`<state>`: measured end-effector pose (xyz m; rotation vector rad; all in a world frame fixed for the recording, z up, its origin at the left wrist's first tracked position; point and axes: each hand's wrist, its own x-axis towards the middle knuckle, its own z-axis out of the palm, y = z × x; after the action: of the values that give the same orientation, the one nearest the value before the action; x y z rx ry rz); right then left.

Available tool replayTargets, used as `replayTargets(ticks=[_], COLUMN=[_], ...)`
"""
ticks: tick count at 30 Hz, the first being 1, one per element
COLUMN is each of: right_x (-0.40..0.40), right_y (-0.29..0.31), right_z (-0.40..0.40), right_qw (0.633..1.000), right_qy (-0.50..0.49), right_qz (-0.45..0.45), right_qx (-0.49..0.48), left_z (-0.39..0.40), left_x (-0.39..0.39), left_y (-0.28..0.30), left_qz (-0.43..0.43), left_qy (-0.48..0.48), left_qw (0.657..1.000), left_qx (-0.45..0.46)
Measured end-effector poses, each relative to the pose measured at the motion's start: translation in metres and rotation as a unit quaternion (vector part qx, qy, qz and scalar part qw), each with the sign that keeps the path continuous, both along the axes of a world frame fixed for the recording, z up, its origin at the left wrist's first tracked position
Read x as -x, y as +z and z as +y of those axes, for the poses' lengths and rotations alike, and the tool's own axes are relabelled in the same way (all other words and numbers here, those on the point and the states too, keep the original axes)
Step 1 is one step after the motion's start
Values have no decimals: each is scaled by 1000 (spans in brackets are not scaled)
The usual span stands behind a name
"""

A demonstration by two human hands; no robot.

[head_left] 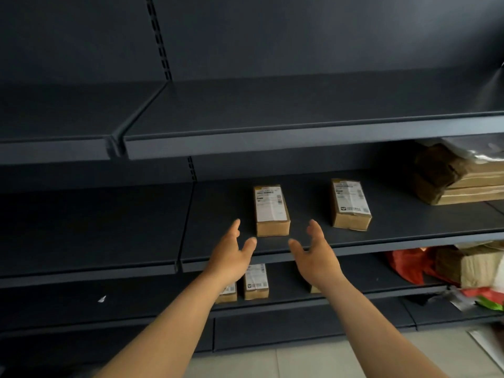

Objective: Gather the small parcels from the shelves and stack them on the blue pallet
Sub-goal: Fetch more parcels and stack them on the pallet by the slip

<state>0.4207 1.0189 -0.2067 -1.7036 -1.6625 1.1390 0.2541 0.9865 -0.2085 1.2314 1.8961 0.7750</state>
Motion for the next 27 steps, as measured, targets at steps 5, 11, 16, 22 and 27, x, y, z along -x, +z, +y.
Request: replayTargets(ticks=[5, 11, 16, 22, 27], right_x=[8, 30, 43, 26, 2], right_y=[-16, -33, -43, -46, -41], right_z=[30, 75, 98, 110, 113], right_qw=[998, 998, 998, 997, 999], right_qy=[27, 17, -14, -58, -31], right_qz=[37, 22, 20, 40, 20], right_qx=[33, 60, 64, 13, -32], left_z=[46, 98, 127, 146, 151], left_x=[-5, 2, -1, -10, -33], left_y=[-13, -35, -41, -49, -49], left_qz=[-3, -7, -78, -215, -282], left_qy=[-12, -13, 45, 88, 112], left_qw=[1000, 998, 990, 967, 950], left_qx=[20, 62, 112, 100, 80])
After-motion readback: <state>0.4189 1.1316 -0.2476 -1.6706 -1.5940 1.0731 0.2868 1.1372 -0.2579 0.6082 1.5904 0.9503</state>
